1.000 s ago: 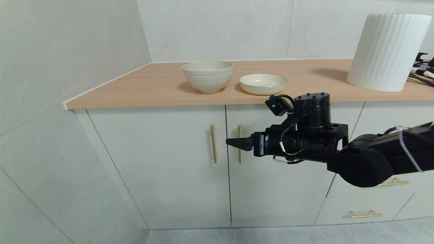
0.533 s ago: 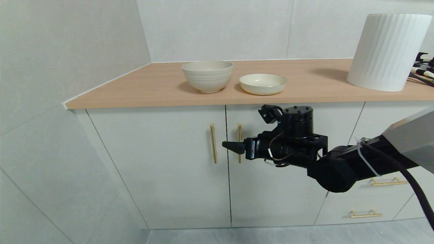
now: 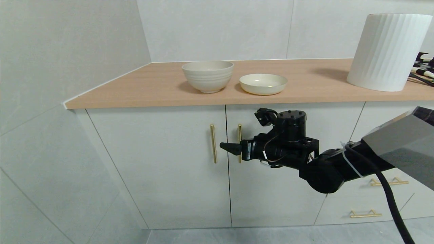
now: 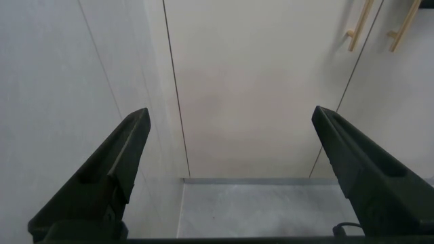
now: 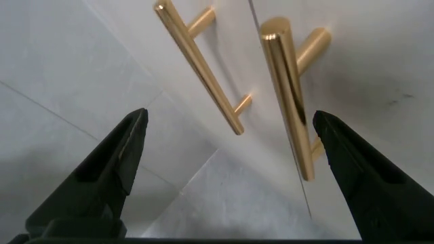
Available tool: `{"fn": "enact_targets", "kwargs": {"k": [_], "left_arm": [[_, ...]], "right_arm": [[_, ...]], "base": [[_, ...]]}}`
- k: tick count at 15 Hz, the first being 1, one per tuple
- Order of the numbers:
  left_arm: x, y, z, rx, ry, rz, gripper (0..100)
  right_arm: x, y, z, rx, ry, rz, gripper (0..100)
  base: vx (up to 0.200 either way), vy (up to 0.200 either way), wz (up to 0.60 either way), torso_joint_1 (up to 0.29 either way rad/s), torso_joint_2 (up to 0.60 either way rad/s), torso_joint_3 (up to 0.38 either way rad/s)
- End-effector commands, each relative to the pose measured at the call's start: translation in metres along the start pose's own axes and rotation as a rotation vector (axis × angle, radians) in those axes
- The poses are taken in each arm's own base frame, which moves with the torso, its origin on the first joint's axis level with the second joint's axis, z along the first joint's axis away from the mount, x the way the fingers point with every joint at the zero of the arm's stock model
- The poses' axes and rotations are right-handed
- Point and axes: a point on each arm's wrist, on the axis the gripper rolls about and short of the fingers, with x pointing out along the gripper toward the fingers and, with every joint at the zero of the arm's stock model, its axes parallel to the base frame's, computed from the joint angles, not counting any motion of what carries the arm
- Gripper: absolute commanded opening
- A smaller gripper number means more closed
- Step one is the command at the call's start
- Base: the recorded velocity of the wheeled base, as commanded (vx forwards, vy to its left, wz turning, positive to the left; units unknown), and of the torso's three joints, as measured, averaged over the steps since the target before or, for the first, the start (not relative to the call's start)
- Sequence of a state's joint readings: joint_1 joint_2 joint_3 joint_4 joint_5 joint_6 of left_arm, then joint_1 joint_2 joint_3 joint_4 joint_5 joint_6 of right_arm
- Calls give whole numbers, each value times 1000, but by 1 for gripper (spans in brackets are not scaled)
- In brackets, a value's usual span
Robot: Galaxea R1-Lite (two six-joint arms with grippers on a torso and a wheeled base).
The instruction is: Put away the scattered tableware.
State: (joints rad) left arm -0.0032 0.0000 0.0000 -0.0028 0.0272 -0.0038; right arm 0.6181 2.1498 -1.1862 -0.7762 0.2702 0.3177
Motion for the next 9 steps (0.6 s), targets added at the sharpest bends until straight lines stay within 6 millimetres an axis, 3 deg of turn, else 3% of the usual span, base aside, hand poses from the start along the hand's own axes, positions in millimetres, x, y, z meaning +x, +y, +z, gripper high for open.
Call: {"fn": "enact_targets", "kwargs": {"k": [1, 9], "left_arm": [[0, 0, 0, -1, 0, 0, 100], [0, 0, 0, 1, 1, 1, 100]], "right_arm": [[4, -4, -6, 4, 12, -6, 100], [8, -3, -6, 37, -37, 24, 100]], "base": [[0, 0, 0, 0, 0, 0], [0, 0, 0, 0, 0, 0]]}}
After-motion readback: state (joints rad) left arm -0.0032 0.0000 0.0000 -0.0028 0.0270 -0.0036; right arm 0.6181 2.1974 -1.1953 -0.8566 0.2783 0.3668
